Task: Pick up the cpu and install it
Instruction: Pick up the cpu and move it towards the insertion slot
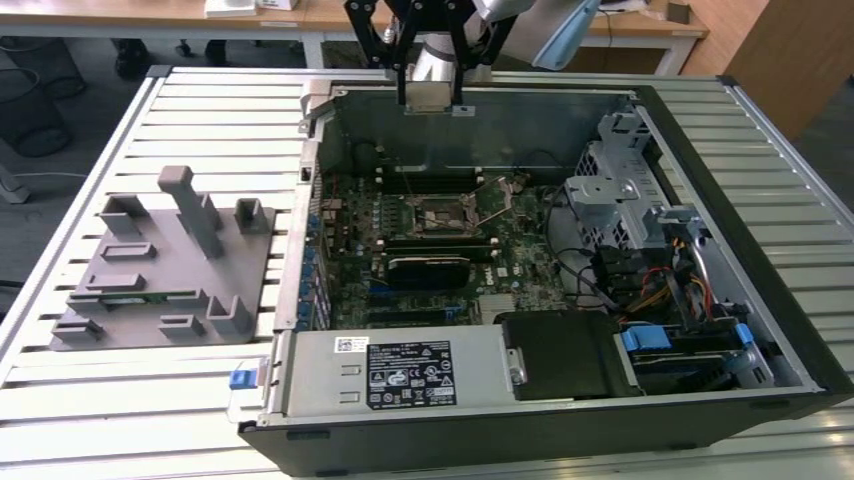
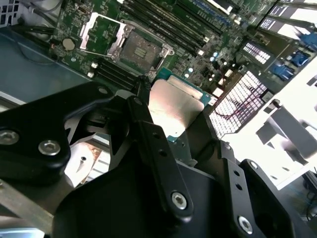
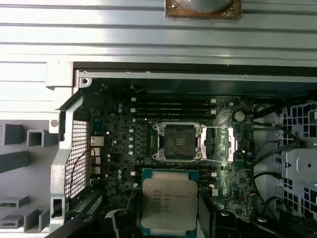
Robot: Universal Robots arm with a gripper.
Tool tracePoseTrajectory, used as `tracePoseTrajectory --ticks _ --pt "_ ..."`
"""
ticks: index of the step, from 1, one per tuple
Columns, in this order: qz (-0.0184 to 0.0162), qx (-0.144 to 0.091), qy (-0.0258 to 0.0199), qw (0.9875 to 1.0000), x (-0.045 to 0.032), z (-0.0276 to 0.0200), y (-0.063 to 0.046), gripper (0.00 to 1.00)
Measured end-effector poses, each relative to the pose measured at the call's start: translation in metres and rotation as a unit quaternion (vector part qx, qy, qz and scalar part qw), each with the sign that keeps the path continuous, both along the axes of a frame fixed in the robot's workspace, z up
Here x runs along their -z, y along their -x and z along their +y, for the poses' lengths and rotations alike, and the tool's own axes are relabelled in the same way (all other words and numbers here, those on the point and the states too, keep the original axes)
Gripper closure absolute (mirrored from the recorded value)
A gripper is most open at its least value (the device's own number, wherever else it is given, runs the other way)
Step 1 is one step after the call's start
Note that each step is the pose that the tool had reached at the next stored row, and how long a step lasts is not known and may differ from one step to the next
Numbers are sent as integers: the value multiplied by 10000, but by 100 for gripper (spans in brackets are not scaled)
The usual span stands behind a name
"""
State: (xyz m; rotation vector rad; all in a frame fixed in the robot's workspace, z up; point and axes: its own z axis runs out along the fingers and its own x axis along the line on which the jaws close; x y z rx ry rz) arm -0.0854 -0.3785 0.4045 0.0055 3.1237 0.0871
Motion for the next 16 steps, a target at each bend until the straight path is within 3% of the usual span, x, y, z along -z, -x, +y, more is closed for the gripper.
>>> tracePoseTrajectory --ticks 4,16 --pt "1 0 0 10000 8 71 -48 45" --pt "0 2 -2 10000 11 105 -255 45"
